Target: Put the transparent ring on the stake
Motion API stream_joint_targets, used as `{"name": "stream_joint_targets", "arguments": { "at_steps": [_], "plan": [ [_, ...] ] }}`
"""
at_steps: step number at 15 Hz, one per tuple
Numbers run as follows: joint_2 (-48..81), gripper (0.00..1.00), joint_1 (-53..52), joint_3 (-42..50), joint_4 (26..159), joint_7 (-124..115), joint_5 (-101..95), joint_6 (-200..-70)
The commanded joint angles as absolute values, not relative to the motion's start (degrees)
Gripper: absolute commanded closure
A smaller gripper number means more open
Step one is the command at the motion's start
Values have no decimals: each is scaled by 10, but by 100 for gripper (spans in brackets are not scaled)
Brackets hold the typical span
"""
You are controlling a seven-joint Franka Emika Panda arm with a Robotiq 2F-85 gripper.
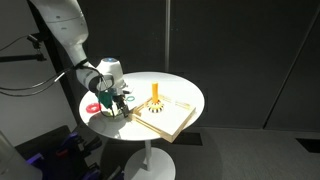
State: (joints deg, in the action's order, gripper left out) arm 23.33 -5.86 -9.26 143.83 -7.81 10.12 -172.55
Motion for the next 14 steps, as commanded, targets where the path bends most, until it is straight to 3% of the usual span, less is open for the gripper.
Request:
{"name": "stream_joint_targets", "arguments": {
  "at_steps": [1, 4, 14],
  "plan": [
    [184, 32, -2, -157, 1443, -51, 134, -1662],
    [149, 32, 21, -188, 1443, -23, 171, -1622],
    [89, 32, -27, -99, 1414, -51, 121, -1577]
  ]
}}
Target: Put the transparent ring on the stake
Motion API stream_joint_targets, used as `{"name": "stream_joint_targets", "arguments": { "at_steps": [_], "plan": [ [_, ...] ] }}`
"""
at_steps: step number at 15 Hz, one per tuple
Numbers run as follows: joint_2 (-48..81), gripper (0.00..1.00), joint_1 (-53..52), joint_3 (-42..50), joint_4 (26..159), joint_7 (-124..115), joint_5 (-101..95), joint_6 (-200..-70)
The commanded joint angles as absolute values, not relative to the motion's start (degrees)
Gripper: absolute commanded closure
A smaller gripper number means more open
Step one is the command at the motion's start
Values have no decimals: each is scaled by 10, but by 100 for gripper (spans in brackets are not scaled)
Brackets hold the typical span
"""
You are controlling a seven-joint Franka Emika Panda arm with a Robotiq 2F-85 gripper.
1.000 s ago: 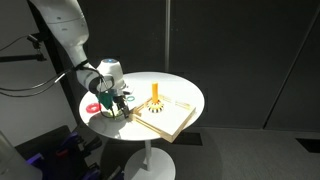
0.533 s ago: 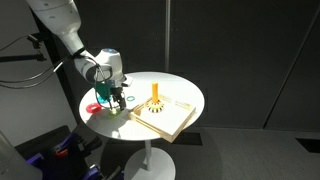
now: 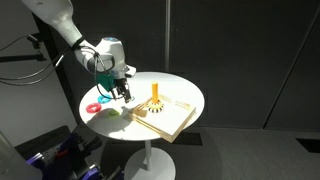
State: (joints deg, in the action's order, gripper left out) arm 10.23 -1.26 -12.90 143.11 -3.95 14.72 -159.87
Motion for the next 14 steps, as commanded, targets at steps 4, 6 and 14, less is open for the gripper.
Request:
{"name": "stream_joint_targets", "arguments": {
  "at_steps": [4, 6, 14],
  "plan": [
    [95, 32, -38, -65, 1387, -66, 74, -1584],
    [98, 32, -38, -58, 1371, -66, 70, -1586],
    [103, 32, -49, -33, 1324, -98, 35, -1616]
  ]
}}
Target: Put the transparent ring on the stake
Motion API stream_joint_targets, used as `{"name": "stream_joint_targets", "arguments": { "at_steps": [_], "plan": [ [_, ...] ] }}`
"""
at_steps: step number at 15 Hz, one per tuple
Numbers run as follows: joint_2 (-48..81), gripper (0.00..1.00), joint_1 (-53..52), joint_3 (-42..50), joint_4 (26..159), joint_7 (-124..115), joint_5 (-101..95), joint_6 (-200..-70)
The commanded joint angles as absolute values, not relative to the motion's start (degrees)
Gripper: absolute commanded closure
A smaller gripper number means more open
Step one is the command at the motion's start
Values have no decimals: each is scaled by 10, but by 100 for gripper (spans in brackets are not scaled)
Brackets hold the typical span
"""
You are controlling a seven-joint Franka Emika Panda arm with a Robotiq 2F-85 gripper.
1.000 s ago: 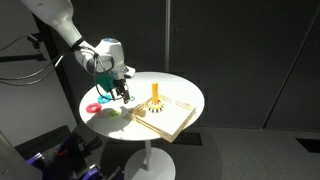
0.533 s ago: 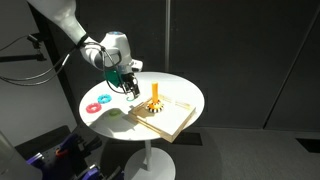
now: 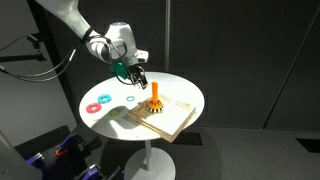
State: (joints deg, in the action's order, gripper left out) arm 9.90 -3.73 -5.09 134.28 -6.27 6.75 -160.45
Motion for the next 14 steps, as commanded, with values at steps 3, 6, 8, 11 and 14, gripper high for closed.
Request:
{"name": "stream_joint_targets", "arguments": {
  "at_steps": [3, 6, 8, 11, 14],
  "plan": [
    [108, 32, -56, -17, 1314, -128, 5, -1633],
    [114, 32, -65, 4, 1305, -162, -32, -1649],
    [119, 32, -70, 16, 1299, -186, -54, -1656],
    [126, 32, -80, 37, 1292, -219, -87, -1663],
    [138, 32, -89, 55, 1282, -248, -114, -1663]
  ]
}}
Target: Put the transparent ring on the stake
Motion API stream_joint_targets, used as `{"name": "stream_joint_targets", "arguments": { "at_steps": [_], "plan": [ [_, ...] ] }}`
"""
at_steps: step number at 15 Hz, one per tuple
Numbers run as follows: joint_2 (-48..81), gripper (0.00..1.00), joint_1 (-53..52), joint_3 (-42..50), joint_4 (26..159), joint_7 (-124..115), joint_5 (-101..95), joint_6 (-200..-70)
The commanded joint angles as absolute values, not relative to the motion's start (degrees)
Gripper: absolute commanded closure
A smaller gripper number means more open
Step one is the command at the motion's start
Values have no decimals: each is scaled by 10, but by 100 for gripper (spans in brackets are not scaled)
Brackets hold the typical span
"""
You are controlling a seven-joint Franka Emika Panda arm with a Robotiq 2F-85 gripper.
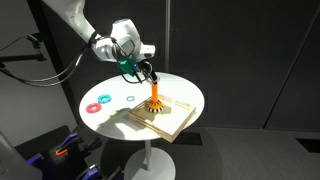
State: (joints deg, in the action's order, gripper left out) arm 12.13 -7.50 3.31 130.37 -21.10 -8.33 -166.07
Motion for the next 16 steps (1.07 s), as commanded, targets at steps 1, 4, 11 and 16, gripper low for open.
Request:
{"name": "stream_joint_targets", "arguments": {
  "at_steps": [1, 4, 11, 16],
  "plan": [
    [142, 32, -92, 60, 1279, -254, -118, -1661],
    [156, 32, -94, 68, 1267, -266, -120, -1652],
    [178, 32, -60, 19, 1243, -205, 9, -1581],
    [179, 0, -64, 22, 1230, -207, 22, -1543]
  ]
}}
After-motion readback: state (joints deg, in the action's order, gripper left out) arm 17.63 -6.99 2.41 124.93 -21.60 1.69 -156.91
